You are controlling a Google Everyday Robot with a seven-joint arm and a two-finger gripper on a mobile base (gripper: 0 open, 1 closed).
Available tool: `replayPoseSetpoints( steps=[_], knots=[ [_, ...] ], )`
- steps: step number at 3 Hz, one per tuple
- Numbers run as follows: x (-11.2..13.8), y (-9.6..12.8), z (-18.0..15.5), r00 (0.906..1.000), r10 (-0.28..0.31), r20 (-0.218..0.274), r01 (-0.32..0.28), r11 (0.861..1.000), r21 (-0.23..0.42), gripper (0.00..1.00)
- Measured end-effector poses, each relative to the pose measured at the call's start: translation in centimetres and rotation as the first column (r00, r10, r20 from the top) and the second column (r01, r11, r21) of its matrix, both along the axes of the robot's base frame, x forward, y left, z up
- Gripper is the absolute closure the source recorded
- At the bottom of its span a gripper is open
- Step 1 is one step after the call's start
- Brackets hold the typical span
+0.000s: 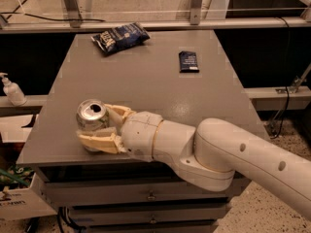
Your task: Move 7up can near rxbar blueberry
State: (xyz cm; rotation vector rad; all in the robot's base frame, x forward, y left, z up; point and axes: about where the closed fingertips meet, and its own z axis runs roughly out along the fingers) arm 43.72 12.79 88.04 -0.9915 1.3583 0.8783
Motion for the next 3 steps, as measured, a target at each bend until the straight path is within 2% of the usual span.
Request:
replayPoseSetpoints(
  steps=[1, 2, 3],
  knots=[
    [1.8, 0.9, 2.5, 0.9985, 0.009, 0.054, -0.011, 0.999, 0.040, 1.00],
    [3.7, 1.5, 4.9, 0.9940, 0.017, 0.108, -0.021, 0.999, 0.036, 1.00],
    [4.6, -0.4, 4.8, 0.9938, -0.013, 0.111, 0.016, 0.999, -0.028, 1.00]
  ],
)
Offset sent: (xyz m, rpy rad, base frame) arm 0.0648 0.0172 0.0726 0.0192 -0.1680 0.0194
